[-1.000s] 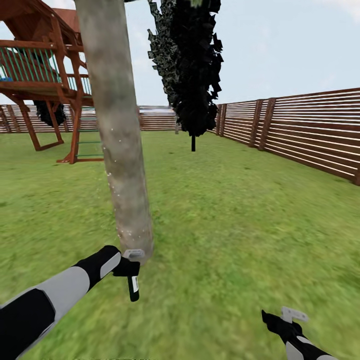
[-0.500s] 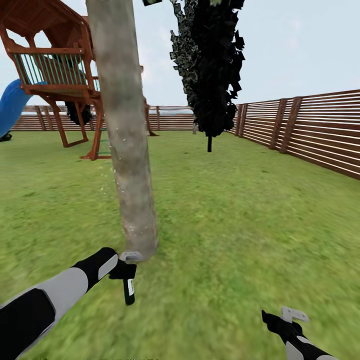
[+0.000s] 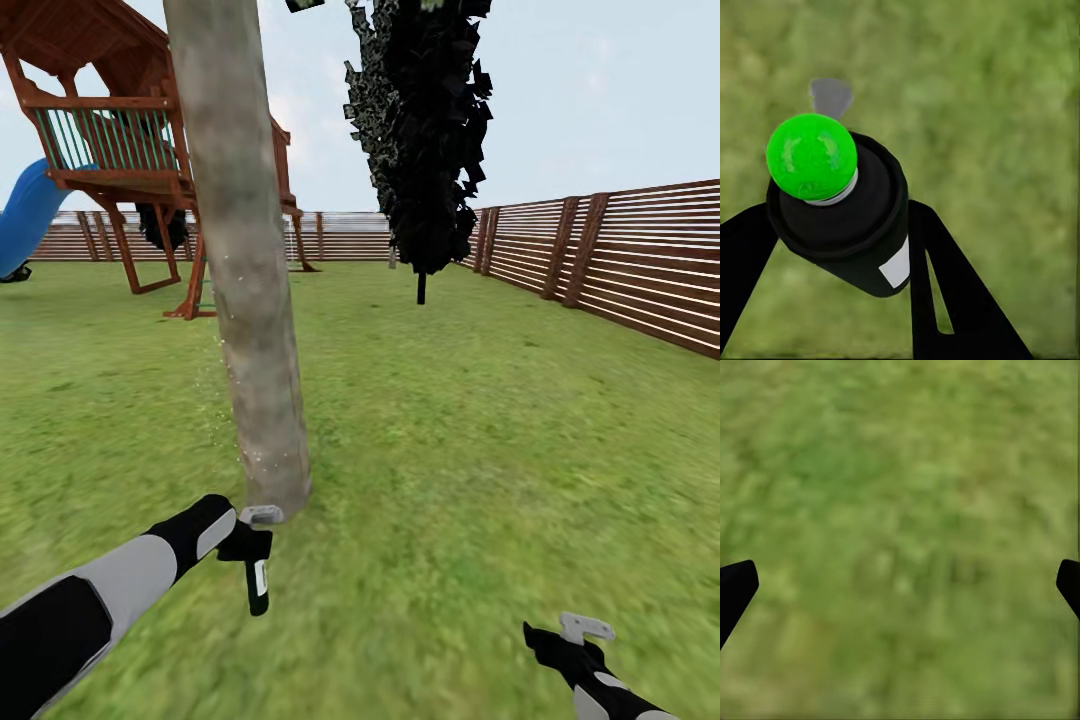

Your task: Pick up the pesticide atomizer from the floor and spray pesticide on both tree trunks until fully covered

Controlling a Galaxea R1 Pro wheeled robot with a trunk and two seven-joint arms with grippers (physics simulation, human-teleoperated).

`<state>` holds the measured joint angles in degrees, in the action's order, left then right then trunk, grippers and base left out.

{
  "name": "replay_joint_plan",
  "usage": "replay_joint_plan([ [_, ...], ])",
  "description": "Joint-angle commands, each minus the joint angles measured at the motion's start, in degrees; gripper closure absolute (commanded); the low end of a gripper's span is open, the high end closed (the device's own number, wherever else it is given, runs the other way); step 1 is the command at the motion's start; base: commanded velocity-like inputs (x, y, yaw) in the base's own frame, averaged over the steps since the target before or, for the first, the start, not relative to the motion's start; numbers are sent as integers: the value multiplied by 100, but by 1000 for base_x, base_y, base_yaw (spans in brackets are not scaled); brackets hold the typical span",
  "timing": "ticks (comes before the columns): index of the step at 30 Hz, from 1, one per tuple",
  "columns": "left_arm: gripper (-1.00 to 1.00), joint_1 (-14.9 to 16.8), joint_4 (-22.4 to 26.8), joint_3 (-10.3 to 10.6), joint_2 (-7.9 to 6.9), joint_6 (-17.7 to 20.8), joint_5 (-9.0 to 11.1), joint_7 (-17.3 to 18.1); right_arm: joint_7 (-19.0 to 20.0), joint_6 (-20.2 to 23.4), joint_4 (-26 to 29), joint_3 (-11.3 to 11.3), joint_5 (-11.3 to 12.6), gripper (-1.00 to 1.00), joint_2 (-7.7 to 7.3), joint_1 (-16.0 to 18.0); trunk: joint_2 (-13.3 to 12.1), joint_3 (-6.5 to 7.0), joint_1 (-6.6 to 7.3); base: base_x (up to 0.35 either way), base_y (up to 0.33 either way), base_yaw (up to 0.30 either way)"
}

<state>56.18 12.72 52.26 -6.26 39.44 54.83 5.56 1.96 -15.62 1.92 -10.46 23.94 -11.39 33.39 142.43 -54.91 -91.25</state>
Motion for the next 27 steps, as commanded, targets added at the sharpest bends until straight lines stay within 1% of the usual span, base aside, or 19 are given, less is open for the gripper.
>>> replay_joint_plan([
  [1, 100, 16, 18, 9, -6, 259, -38, 34, 22, -20, -7, -43, 59, -100, -2, 7, 2, -6, 1, 0, 0, 0],
  [3, 100, 54, 26, 7, -11, 718, -43, 33, 23, -20, -7, -43, 59, -100, -2, 3, 2, -6, 1, 0, 0, 0],
  [5, 100, 128, 28, 6, -13, 978, -47, 33, 24, -20, -8, -44, 63, -100, 0, 5, 2, -6, 1, 0, 0, 0],
  [7, 100, 396, 29, 10, -15, 1334, -52, 31, 24, -20, -8, -44, 62, -100, -1, 4, 2, -6, 1, 0, 0, 0],
  [9, 100, 658, 29, 12, -20, 1563, -142, 26, 24, -20, -8, -44, 61, -100, 0, 3, 2, -6, 1, 0, 0, 0],
  [11, 100, 880, 29, 12, -23, 1629, -258, 25, 24, -20, -8, -44, 61, -100, 2, 3, 2, -6, 1, 0, 0, 0],
  [13, 100, 1228, 18, 12, -24, 1662, -310, 24, 24, -20, -8, -44, 59, -100, 2, 2, 2, -6, 1, 0, 0, 0],
  [22, 100, 1835, -7, 10, -25, 1723, -310, 24, 19, -20, -8, -44, 59, -100, 1, 5, 2, -6, 1, 0, 0, 0],
  [27, 100, 2280, -38, 6, -25, 1767, -298, 24, 16, -20, -8, -44, 59, -100, 2, 2, 2, -6, 1, 0, 0, 0],
])
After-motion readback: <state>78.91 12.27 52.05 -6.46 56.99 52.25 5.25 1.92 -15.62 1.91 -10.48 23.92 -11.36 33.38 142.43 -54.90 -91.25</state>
